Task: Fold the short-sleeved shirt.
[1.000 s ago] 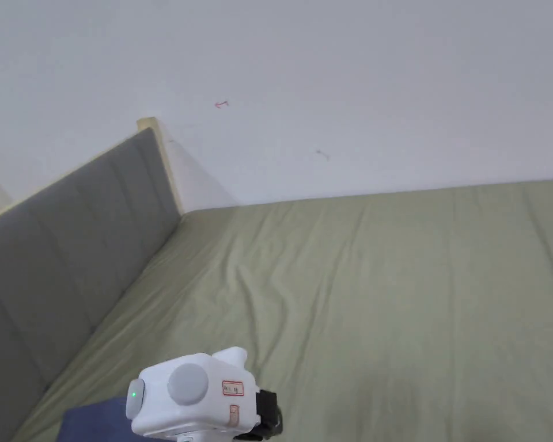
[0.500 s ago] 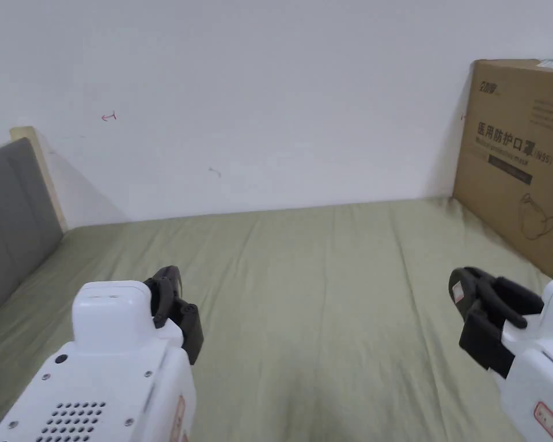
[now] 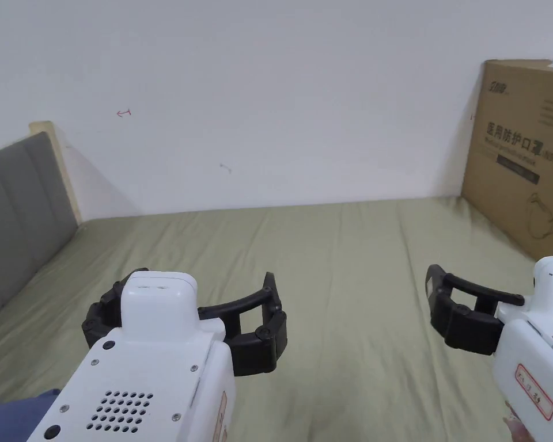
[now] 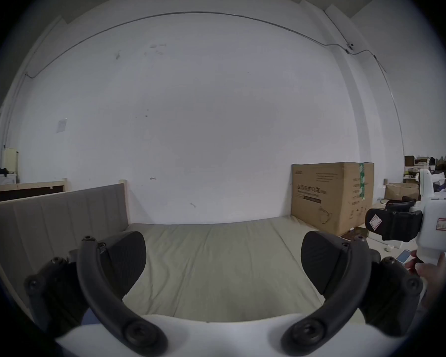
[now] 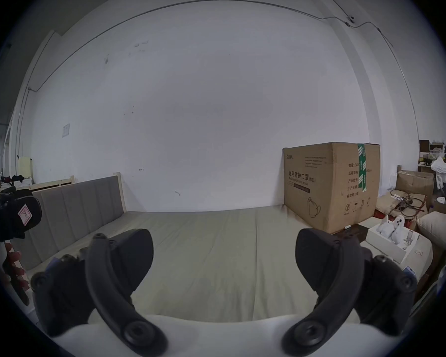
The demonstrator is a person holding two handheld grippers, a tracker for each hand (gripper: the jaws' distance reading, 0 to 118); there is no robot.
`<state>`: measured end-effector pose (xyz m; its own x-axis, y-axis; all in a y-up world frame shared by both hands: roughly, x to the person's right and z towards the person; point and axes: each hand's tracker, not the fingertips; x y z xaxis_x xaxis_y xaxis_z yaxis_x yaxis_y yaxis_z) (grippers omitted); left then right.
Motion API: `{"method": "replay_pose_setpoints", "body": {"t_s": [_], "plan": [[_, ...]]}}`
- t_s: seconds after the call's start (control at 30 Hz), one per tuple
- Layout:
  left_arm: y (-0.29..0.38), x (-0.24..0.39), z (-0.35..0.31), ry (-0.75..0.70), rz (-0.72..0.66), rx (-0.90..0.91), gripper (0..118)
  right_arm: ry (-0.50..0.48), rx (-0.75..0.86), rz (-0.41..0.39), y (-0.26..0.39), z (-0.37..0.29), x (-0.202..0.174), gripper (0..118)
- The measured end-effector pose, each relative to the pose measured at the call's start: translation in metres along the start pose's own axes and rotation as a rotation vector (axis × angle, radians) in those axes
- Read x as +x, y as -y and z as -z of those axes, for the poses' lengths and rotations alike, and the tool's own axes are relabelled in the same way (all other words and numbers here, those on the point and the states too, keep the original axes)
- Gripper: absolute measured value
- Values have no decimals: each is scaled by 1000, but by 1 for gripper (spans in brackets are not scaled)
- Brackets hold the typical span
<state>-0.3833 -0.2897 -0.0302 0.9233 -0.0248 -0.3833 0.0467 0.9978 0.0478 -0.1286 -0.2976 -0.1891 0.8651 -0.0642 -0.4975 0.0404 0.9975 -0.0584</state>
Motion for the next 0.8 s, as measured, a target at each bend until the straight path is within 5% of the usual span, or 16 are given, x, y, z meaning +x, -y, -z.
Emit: {"method": "replay_pose_setpoints", "body": {"t_s": [0.23,0.8], "plan": [[3,22,-2,-73,70,12,118,4,-1,-7,-1,-4,-3,115],[3,10,7,-91,-59,-77,118,-26,1,-36,8,-11,-7,115]]}}
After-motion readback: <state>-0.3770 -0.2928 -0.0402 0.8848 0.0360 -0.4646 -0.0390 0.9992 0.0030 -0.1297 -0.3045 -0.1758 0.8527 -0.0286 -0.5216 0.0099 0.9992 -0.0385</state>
